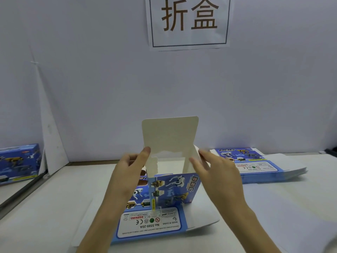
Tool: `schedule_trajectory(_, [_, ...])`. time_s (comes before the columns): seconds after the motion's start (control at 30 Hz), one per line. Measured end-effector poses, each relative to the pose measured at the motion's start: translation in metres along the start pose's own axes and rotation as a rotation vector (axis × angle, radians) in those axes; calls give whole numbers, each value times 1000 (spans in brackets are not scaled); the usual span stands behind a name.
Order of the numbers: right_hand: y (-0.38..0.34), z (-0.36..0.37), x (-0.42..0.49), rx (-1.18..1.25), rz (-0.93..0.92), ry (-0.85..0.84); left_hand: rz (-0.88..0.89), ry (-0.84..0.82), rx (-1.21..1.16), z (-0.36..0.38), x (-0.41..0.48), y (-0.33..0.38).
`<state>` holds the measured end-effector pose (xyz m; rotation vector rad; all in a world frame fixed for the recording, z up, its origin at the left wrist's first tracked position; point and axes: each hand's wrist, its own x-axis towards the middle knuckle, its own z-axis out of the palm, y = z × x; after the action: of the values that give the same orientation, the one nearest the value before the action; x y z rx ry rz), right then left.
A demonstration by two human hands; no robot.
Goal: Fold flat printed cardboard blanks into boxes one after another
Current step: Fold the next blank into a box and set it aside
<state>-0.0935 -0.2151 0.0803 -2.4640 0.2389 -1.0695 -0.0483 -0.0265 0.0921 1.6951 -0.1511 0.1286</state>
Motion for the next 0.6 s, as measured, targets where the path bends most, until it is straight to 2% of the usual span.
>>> schedule_trajectory(0.1, [6,0,4,149,63,-38,16,-65,-33,-4,0,3])
schedule_trajectory(0.2, [8,3,3,110,78,-24,17,-120,-122,-15,5,5])
schedule_trajectory(0.27, [6,4,2,113,86,-16,-95,-147,-256,-24,11,-1])
schedule_trajectory(0.37, [5,6,2,190,79,-34,-396,-266,-657,-25,11,-13])
schedule_trajectory(0.43, [4,7,0,161,65,-27,-470,-265,-774,-19,7,-14])
schedule_trajectory(0.5, [5,6,0,132,80,-26,-380,-191,-616,-12,6,-9])
schedule_trajectory(0.53, [6,5,1,168,95,-38,-260,-100,-424,-9,5,-6])
schedule_trajectory(0.6, [6,1,2,270,104,-59,132,195,154,-6,1,-6])
